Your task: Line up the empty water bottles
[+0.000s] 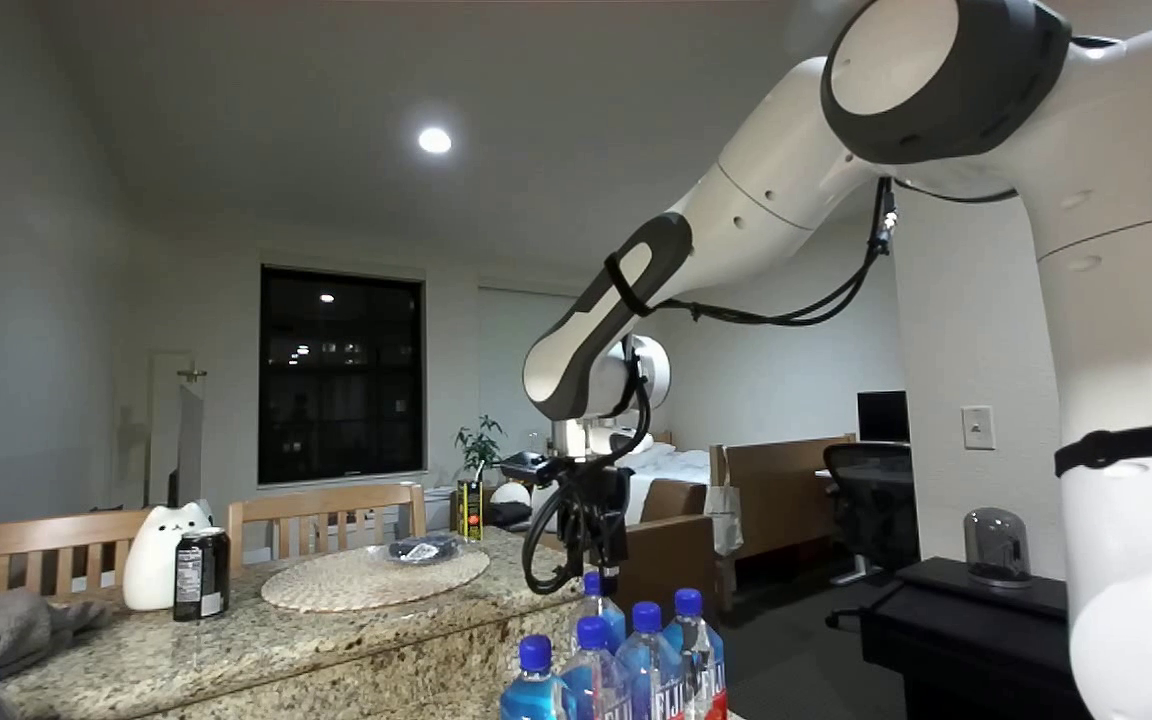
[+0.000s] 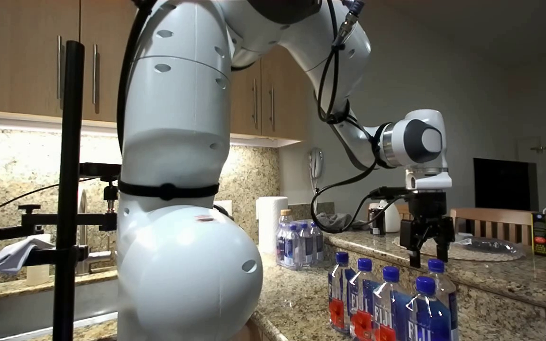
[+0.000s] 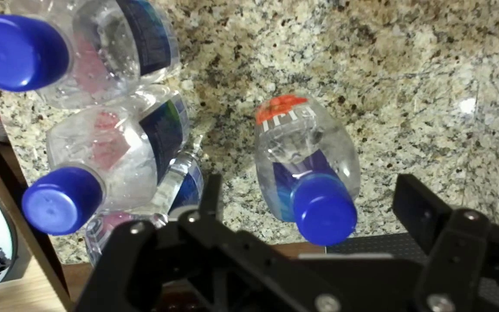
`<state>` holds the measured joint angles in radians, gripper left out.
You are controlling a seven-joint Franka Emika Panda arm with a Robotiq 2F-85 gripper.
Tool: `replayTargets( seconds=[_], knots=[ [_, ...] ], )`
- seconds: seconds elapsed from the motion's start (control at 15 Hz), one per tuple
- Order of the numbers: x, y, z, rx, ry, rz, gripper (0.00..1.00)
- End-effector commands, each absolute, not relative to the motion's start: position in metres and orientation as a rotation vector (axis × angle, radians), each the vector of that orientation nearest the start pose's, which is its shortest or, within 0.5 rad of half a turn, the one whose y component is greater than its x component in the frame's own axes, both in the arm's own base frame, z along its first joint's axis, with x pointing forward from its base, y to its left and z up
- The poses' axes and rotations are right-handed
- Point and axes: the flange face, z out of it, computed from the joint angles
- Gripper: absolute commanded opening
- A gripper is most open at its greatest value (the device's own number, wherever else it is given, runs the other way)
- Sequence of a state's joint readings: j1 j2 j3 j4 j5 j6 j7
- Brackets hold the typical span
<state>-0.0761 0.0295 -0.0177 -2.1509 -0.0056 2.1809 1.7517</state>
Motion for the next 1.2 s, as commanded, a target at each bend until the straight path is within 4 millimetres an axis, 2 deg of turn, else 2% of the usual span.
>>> replayTargets(
  seconds=[0.0,0.07,0.13,0.2,0.27,0.47,0.53,0.67,0.73,1.13],
  knots=[
    [0.541,-0.048,0.384,-1.992,2.459,0.014,1.0],
    [0.54,-0.049,0.385,-2.007,2.456,0.01,0.84],
    [0.54,-0.05,0.385,-2.016,2.457,0.001,0.74],
    [0.539,-0.052,0.386,-2.02,2.46,-0.008,0.75],
    [0.538,-0.054,0.387,-2.025,2.462,-0.015,0.91],
    [0.538,-0.061,0.388,-2.034,2.472,-0.037,1.0],
    [0.538,-0.062,0.387,-2.035,2.476,-0.041,1.0],
    [0.537,-0.064,0.387,-2.046,2.466,-0.043,0.75],
    [0.537,-0.063,0.386,-2.053,2.46,-0.041,0.74],
    [0.539,-0.061,0.387,-2.095,2.395,-0.057,0.33]
  ],
)
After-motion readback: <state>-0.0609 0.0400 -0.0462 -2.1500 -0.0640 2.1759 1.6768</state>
